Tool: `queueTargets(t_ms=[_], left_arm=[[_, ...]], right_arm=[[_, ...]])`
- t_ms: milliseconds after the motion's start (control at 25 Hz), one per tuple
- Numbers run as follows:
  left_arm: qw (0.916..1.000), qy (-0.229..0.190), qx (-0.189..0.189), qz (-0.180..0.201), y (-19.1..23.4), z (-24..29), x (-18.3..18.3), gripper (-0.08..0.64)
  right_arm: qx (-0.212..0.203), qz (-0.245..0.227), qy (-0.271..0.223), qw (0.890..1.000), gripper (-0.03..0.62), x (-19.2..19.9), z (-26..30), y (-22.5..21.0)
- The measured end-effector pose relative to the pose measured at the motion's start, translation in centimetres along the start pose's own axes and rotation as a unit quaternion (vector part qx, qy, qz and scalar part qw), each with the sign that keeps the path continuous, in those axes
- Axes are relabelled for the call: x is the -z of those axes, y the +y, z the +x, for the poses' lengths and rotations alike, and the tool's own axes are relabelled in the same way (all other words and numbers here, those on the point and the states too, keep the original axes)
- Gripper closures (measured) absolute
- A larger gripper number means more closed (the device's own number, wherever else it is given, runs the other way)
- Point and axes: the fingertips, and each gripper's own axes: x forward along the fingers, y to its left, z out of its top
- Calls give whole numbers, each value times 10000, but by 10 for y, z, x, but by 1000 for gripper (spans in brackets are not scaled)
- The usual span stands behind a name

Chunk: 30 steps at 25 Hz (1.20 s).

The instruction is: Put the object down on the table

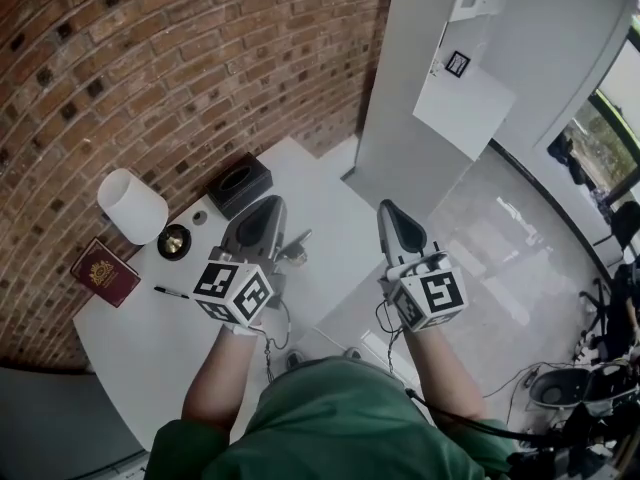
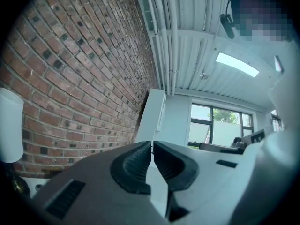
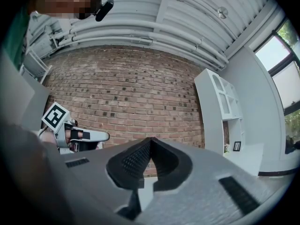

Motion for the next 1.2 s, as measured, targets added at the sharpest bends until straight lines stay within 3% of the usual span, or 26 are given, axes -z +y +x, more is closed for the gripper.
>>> queueTargets(t_ms=[1200], left_arm=[[9996, 253, 91, 35, 3, 20, 21, 541]], right_arm=[[42, 205, 161, 9997, 591, 16, 12, -13]])
